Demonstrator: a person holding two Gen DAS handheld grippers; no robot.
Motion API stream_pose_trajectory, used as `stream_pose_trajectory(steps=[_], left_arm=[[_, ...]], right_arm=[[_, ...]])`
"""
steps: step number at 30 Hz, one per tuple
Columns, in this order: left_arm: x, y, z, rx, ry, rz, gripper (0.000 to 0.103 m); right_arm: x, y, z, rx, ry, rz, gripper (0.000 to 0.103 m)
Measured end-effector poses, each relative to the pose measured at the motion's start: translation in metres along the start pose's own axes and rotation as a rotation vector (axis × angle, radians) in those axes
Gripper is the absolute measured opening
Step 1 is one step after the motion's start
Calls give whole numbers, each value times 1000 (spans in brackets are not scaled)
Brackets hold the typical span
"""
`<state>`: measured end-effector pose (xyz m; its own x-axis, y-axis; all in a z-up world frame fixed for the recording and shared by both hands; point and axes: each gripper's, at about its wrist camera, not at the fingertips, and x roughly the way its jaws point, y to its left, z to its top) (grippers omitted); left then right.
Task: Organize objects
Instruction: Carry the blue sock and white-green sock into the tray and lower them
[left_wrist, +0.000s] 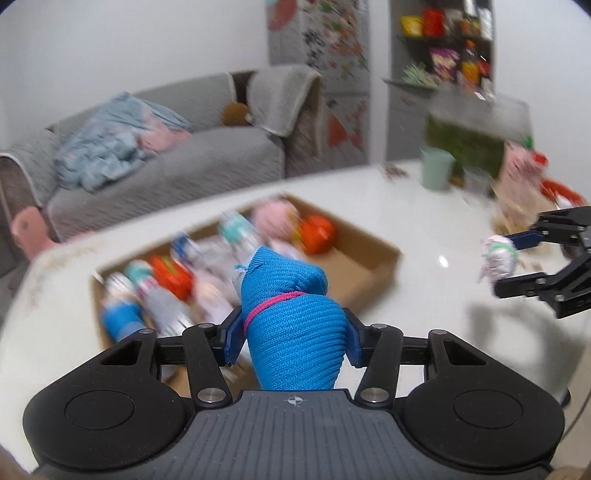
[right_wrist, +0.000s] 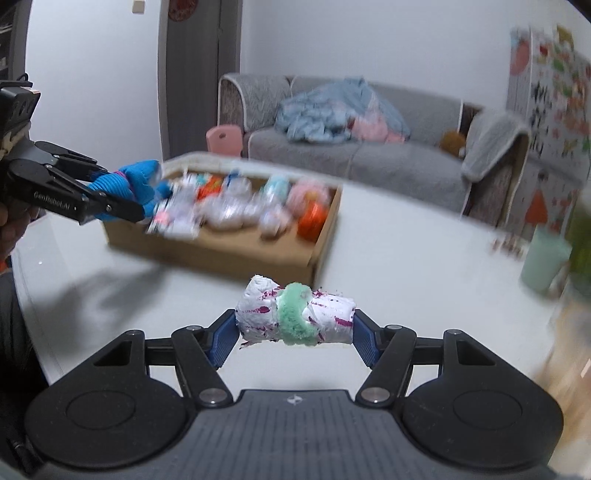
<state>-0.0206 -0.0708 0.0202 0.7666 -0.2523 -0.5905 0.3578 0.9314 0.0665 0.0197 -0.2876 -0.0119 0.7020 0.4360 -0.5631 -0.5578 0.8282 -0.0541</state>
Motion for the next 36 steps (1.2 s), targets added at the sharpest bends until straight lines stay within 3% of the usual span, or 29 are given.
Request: stream_pose_trajectory(steps=[8, 14, 24, 36], left_arm=[[0, 20, 70, -25, -62, 45, 59], [26, 24, 100, -58, -20, 24, 59], [118, 11, 58, -79, 159, -26, 59], [130, -3, 15, -31, 233, -70, 58]], right_arm=[[10, -13, 84, -178, -88, 17, 61], [44, -17, 128, -254, -83, 89, 61], [121, -5, 124, -315, 32, 161, 61], [159, 11, 80, -368, 156, 204, 61]])
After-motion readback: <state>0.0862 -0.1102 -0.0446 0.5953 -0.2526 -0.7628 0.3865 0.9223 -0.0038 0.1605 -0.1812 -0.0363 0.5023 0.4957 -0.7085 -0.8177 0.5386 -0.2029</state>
